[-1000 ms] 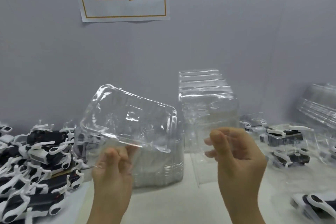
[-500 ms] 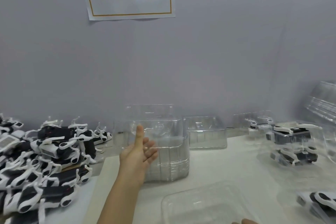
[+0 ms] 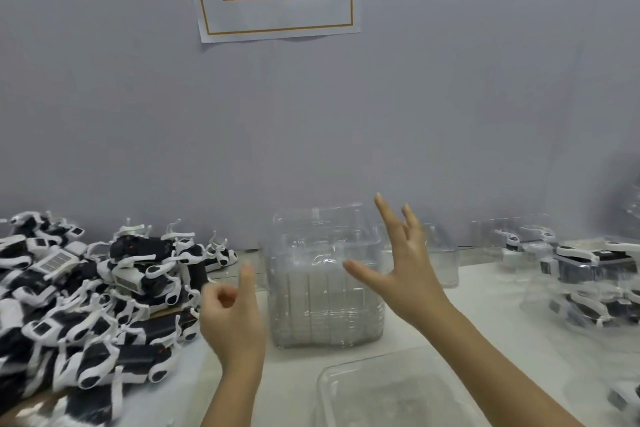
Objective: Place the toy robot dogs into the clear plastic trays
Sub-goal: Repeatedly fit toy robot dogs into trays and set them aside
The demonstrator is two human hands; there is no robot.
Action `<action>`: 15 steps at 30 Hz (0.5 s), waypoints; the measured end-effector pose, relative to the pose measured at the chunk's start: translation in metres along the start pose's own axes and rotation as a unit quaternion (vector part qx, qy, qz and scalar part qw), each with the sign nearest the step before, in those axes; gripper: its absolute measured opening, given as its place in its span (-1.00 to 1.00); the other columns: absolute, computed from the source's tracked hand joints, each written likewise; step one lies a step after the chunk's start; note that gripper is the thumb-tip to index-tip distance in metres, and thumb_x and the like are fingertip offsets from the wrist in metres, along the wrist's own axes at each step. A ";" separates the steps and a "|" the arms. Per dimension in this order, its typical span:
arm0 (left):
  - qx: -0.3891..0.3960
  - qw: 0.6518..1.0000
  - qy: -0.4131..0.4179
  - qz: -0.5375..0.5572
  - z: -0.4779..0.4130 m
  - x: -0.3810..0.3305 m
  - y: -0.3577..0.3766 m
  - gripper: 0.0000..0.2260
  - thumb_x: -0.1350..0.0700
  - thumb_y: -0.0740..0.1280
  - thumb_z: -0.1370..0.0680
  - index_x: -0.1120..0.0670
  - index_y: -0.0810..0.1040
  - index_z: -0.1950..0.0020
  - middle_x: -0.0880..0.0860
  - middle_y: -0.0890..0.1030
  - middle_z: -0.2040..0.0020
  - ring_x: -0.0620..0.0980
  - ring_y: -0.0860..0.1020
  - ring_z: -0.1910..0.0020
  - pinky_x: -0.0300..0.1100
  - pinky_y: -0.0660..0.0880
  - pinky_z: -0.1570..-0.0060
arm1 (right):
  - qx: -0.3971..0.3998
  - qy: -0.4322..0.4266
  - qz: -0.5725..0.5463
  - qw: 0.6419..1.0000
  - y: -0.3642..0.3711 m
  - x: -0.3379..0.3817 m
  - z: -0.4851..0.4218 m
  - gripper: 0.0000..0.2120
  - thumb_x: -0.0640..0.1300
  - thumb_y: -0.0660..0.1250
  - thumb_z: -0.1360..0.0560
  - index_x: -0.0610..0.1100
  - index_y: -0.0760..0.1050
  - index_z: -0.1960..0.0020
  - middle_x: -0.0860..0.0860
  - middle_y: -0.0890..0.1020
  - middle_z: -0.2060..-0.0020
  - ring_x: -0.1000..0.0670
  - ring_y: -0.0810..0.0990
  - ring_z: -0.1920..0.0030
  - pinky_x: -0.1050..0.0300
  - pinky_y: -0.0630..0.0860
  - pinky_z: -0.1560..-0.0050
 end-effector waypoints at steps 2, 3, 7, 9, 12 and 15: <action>0.062 0.996 0.033 0.056 -0.010 -0.016 0.022 -0.56 -0.28 0.43 -0.36 0.00 0.49 -0.01 -0.04 0.51 -0.01 -0.07 0.47 0.04 -0.18 0.40 0.01 | 0.021 0.011 -0.004 1.000 0.012 -0.010 -0.013 -0.24 0.23 0.45 -0.38 0.62 0.00 -0.31 0.19 -0.12 -0.55 0.06 0.06 -0.54 0.09 0.20 -0.38; 0.119 0.991 0.037 0.049 -0.015 -0.021 0.042 -0.48 -0.29 0.45 -0.37 -0.03 0.47 -0.19 -0.05 0.46 -0.17 -0.09 0.43 -0.11 -0.15 0.37 -0.13 | 0.034 0.018 0.002 0.999 0.018 -0.017 -0.017 -0.32 0.26 0.42 -0.39 0.54 0.11 -0.35 0.17 -0.06 -0.56 0.05 0.09 -0.53 0.11 0.22 -0.35; 0.268 0.963 0.019 -0.006 -0.009 -0.015 0.100 -0.61 -0.11 0.34 -0.55 -0.13 0.40 -0.35 -0.19 0.39 -0.27 -0.17 0.34 -0.28 -0.21 0.25 -0.22 | 0.058 0.063 0.040 0.996 0.031 -0.044 -0.021 -0.51 0.28 0.30 -0.49 0.19 0.38 -0.37 0.14 0.07 -0.56 0.02 0.25 -0.49 0.11 0.28 -0.35; 0.244 0.969 0.020 -0.012 -0.004 0.000 0.098 -0.70 0.03 0.31 -0.60 -0.12 0.43 -0.33 -0.22 0.46 -0.21 -0.27 0.41 -0.18 -0.34 0.29 -0.13 | 0.067 0.064 0.051 0.994 0.035 -0.053 -0.015 -0.55 0.24 0.29 -0.51 0.15 0.41 -0.35 0.18 0.06 -0.56 0.03 0.32 -0.44 0.14 0.34 -0.33; 0.217 0.976 0.024 -0.011 0.005 0.014 0.087 -0.74 0.07 0.28 -0.62 -0.18 0.41 -0.28 -0.49 0.53 0.16 -0.57 0.45 0.25 -0.64 0.30 0.29 | 0.078 0.048 0.057 0.994 0.040 -0.058 -0.004 -0.55 0.23 0.29 -0.52 0.15 0.41 -0.37 0.26 0.01 -0.55 0.14 0.25 -0.46 0.29 0.28 -0.24; 0.210 0.977 0.026 -0.010 0.008 0.015 0.085 -0.74 0.04 0.27 -0.62 -0.21 0.40 -0.28 -0.50 0.51 0.29 -0.55 0.41 0.40 -0.63 0.31 0.38 | 0.079 0.044 0.062 0.994 0.041 -0.060 -0.001 -0.53 0.23 0.28 -0.52 0.15 0.38 -0.40 0.27 -0.01 -0.55 0.17 0.24 -0.46 0.33 0.26 -0.20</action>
Point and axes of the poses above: each hand's wrist, its own z-axis away from the middle knuckle, its own y-axis out of the palm, x = y × z, the point moved 9 cm from there along -z, towards the middle knuckle
